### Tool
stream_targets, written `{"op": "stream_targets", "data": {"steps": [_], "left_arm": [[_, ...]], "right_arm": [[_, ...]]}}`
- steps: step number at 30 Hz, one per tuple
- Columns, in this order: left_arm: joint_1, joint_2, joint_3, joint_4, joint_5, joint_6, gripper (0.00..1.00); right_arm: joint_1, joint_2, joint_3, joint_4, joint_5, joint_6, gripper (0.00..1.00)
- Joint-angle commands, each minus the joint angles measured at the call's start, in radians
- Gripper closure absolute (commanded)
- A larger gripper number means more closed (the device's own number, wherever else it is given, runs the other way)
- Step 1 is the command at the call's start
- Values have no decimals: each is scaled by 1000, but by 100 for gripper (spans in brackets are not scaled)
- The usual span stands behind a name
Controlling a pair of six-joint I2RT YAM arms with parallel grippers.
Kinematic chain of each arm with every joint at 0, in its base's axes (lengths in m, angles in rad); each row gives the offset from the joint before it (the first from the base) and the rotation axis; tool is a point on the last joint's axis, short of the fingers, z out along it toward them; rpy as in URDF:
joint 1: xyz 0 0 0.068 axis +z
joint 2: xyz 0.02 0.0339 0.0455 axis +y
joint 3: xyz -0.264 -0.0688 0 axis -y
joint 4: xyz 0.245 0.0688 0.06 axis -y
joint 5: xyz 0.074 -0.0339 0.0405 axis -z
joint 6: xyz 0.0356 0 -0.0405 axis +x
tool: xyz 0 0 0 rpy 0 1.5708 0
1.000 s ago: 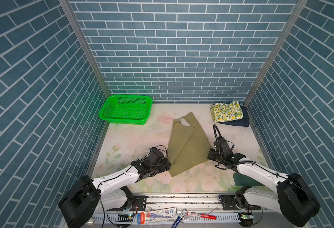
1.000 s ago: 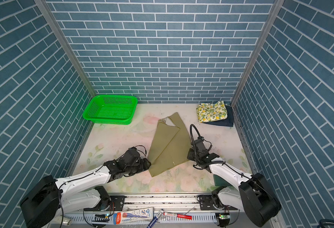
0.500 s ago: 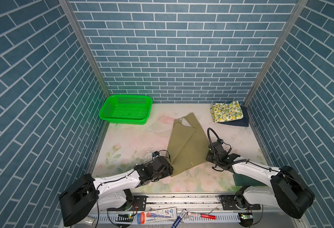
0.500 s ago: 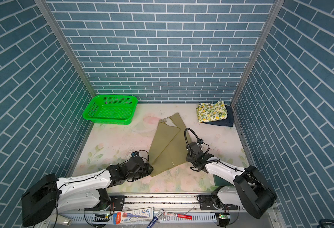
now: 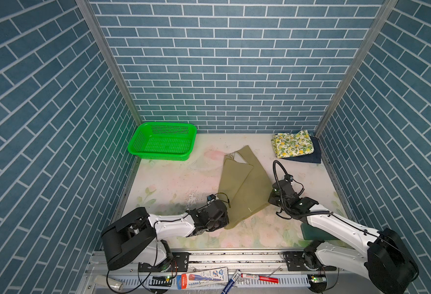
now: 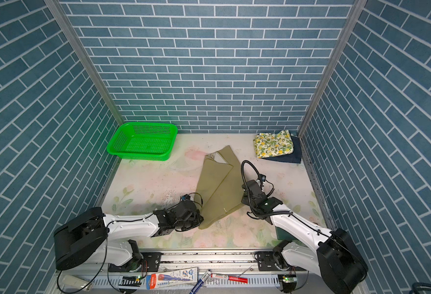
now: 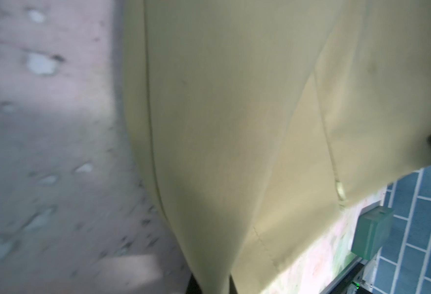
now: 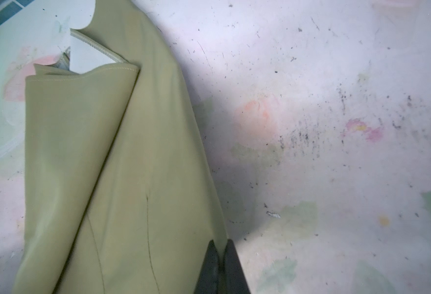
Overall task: Fold and stack skirts
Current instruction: Flatten out the skirt at the center of the table.
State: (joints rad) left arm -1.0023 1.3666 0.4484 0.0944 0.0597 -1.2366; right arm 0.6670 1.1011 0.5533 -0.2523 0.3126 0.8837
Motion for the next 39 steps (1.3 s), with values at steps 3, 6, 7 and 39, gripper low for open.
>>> {"op": "stream_targets", "data": {"steps": [3,6,7,39], "left_arm": [[-6,-158,8,-303,-71,77,100],[6,-237,80,-442,-118,173,100],[16,-261,120,-487,-131,208,100],[633,-5,1182,-710,254,751,100]], "right_arm": [[0,-63,75,-121,118,-39,100],[-1,-92,113,-143,127,-66,100],[-1,-105,129,-146,126,-80,100],[-162,174,1169,-307,-131,-440,100]]}}
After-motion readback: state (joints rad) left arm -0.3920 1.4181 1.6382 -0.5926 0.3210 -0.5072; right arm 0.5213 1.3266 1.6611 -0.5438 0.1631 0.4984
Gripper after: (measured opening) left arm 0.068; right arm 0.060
